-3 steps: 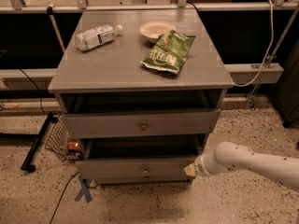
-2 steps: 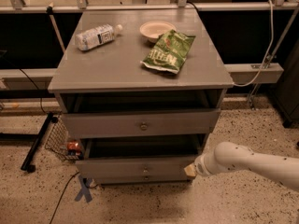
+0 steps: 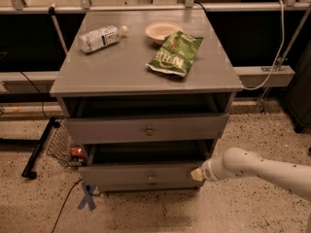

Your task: Close middle drawer

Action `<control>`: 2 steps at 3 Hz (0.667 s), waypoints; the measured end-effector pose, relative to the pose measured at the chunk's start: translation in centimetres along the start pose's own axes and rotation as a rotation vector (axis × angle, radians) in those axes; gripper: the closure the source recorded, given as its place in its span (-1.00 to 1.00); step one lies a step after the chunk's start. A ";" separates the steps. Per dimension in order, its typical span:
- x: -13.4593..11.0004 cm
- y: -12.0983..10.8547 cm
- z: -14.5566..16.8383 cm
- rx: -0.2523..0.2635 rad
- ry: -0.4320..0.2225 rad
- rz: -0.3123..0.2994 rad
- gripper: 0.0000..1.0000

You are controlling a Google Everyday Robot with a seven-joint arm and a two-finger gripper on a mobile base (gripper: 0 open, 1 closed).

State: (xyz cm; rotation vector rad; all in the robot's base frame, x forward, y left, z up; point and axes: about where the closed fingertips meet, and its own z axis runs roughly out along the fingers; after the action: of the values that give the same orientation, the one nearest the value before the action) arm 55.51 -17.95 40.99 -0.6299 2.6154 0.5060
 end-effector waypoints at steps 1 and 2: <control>-0.3 -0.5 0.6 0.014 -0.024 0.005 1.00; -0.8 -0.9 0.9 0.037 -0.057 0.010 1.00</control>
Offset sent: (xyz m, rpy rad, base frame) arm 0.0243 -0.0060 -0.0049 -0.0022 -0.1125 -0.0792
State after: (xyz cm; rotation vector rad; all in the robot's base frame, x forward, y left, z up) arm 56.83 -18.05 40.35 -0.5825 2.5696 0.4711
